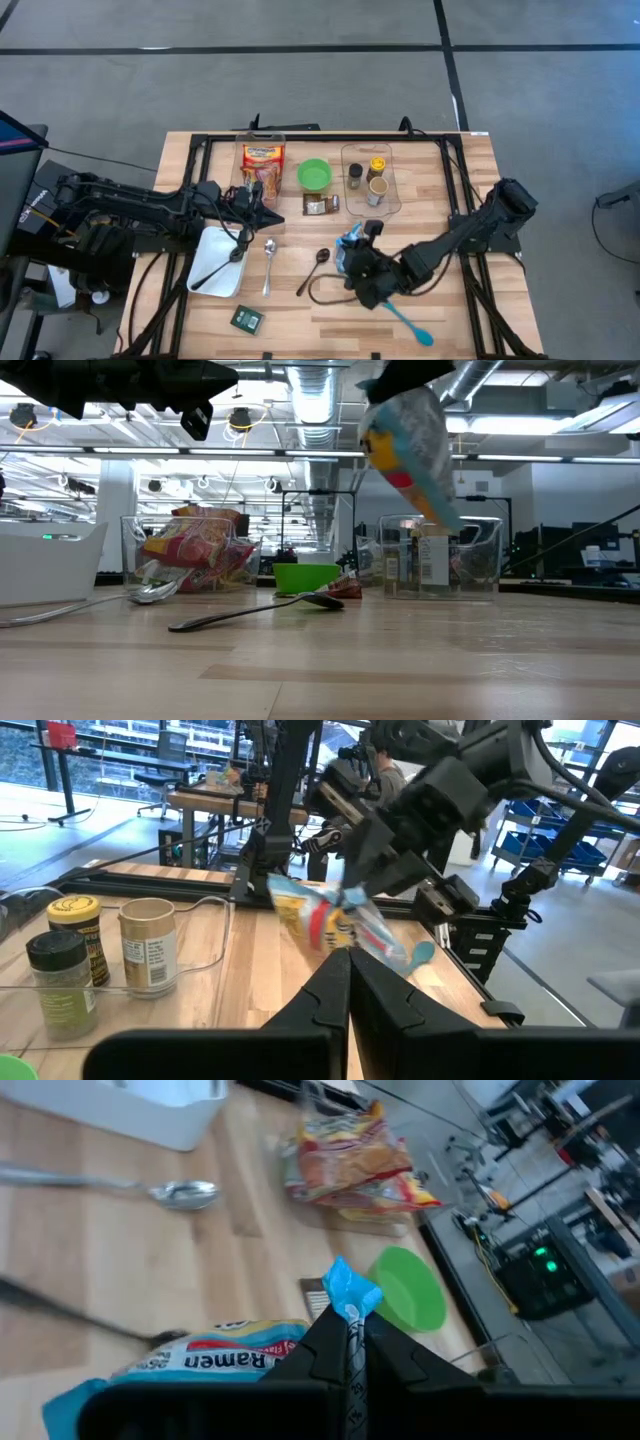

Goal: Pick & Place Food Item

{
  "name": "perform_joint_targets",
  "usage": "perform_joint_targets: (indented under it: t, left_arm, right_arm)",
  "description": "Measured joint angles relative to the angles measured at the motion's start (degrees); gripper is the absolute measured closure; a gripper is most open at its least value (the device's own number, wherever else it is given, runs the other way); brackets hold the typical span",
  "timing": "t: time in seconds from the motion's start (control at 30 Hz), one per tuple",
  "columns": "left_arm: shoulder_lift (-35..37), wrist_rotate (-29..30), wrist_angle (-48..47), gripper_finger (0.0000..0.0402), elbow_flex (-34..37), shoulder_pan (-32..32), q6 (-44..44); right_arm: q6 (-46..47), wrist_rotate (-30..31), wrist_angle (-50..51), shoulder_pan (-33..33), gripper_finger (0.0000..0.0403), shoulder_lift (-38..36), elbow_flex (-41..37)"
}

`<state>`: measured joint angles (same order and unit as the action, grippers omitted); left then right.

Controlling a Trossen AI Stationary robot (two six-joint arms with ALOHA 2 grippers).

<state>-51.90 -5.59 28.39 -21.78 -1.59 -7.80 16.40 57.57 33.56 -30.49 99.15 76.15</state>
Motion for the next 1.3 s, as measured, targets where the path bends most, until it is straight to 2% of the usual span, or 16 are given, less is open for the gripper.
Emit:
perform_joint_targets:
  t: [0.4, 0.63, 0.93, 1.1, 1.2, 1.3]
  left_arm:
    - [0.0, 0.01, -0.01, 0.0401, 0.01, -0.01, -0.01]
    - [0.0, 0.0, 0.01, 0.0401, 0.0, 0.0, -0.01]
    - [0.0, -0.01, -0.01, 0.0401, 0.01, -0.01, -0.01]
    - [0.0, -0.01, 0.01, 0.0401, 0.01, 0.0, 0.0]
    - [0.0, 0.0, 0.01, 0.0401, 0.0, 0.0, -0.01]
    - [0.0, 0.0, 0.01, 0.0401, 0.0, -0.02, -0.02]
  right_arm:
    - [-2.03, -0.02, -0.48, 10.74, 0.0393, 0.0, 0.66]
    - [-4.36, -1.57, -4.58, 14.46, 0.0392, 0.0, 0.66]
    - [-18.19, -15.71, -13.47, 16.48, 0.0392, 0.0, 0.66]
    - [-25.27, -28.69, -17.24, 20.02, 0.0392, 0.0, 0.66]
    - [-26.98, -35.25, -17.89, 22.44, 0.0392, 0.0, 0.66]
    - [-26.95, -37.87, -17.47, 24.67, 0.0392, 0.0, 0.66]
